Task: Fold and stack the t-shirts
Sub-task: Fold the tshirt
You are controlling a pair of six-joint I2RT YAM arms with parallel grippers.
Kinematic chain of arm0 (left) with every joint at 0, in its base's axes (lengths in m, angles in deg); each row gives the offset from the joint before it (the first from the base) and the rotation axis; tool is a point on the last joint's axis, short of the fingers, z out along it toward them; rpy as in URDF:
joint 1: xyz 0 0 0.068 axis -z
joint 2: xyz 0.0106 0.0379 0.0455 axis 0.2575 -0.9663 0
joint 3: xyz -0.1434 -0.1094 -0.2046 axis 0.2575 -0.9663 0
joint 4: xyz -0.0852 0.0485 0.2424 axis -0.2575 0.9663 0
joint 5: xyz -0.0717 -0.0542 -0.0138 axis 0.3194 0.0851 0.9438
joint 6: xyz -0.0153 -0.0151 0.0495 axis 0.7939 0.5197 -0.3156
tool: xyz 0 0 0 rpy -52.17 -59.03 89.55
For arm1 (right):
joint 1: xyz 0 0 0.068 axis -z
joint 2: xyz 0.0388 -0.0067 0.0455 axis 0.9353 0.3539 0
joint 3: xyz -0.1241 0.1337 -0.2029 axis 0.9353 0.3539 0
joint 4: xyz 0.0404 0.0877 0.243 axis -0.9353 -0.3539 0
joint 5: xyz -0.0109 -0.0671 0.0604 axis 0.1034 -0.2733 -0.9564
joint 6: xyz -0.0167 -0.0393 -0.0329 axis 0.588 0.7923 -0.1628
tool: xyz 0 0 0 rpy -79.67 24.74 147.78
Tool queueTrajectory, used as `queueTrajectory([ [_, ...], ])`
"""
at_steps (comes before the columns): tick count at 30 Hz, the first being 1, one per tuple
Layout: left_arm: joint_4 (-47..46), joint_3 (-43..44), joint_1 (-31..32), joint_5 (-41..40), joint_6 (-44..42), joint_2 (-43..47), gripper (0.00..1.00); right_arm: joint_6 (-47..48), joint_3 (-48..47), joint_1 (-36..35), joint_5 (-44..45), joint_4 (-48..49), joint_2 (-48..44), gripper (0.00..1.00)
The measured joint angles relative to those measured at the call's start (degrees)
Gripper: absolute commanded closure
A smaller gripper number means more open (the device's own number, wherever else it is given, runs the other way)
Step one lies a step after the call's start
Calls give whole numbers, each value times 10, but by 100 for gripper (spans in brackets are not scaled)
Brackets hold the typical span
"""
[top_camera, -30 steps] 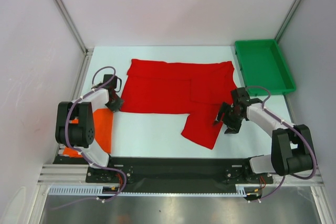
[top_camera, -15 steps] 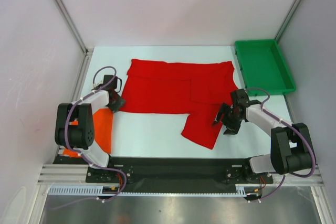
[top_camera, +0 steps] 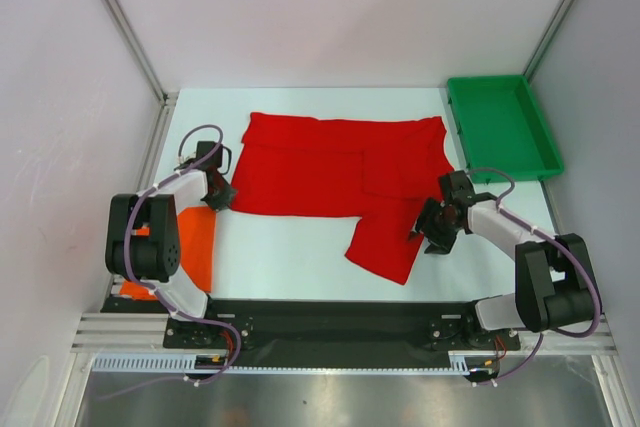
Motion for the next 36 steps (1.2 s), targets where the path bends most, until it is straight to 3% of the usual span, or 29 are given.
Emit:
queueTrajectory([
  [6,-4,-5,0,7,-5,6,100,-9,-19,-22,37,-1,23,45],
  [8,-6,-8,0,13,-5,9,100,-17,-28,-36,61,-9,31,54],
  [13,-6,-15,0,22,-5,16,100,-47,-33,-63,113,-17,36,61],
  [19,0,-21,0,28,-11,28,100,-58,-35,-65,130,-24,42,82],
  [22,1,-21,0,29,-14,31,100,-59,-32,-65,133,-22,38,100],
  [28,1,-26,0,31,-16,40,100,-53,4,-66,132,-29,-13,100],
  [36,1,-56,0,33,-24,63,100,-30,37,-67,117,-108,-160,100],
])
